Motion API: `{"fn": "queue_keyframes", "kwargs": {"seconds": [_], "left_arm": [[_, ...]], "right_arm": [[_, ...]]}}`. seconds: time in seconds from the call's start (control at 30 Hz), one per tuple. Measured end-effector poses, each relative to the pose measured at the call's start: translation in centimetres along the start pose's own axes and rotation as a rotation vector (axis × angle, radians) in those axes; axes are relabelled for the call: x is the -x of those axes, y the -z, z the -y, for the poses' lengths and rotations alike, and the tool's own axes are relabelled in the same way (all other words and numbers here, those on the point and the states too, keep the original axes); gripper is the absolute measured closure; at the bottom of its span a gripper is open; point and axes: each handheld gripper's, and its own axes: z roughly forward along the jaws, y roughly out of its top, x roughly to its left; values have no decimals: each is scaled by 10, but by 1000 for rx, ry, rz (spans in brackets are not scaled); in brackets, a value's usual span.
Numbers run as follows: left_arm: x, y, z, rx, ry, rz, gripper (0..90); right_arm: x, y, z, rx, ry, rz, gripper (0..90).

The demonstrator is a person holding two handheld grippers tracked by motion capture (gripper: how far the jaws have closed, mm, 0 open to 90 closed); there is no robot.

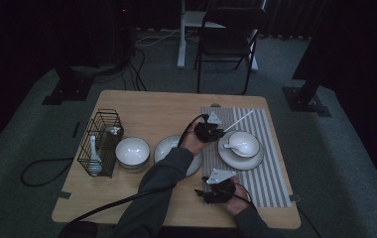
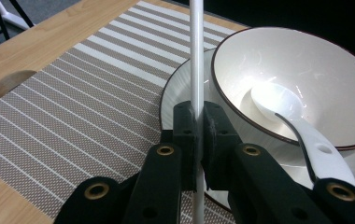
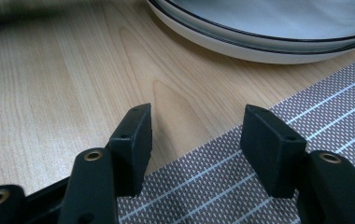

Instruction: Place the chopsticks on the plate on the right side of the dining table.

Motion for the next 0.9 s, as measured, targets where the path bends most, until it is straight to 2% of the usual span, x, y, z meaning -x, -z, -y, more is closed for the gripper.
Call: {"fn": "queue_keyframes", "kwargs": {"seconds": [0.27, 0.57, 0.9], "left_arm": [[1, -5, -1, -10, 2, -1, 859], [1, -15, 3, -41, 20, 3, 858], [2, -21, 5, -72, 22, -3, 857]], "right_arm": [[0, 0, 0, 0, 0, 0, 433], [0, 0, 0, 0, 0, 0, 433], [0, 0, 0, 0, 1, 0, 432]]}}
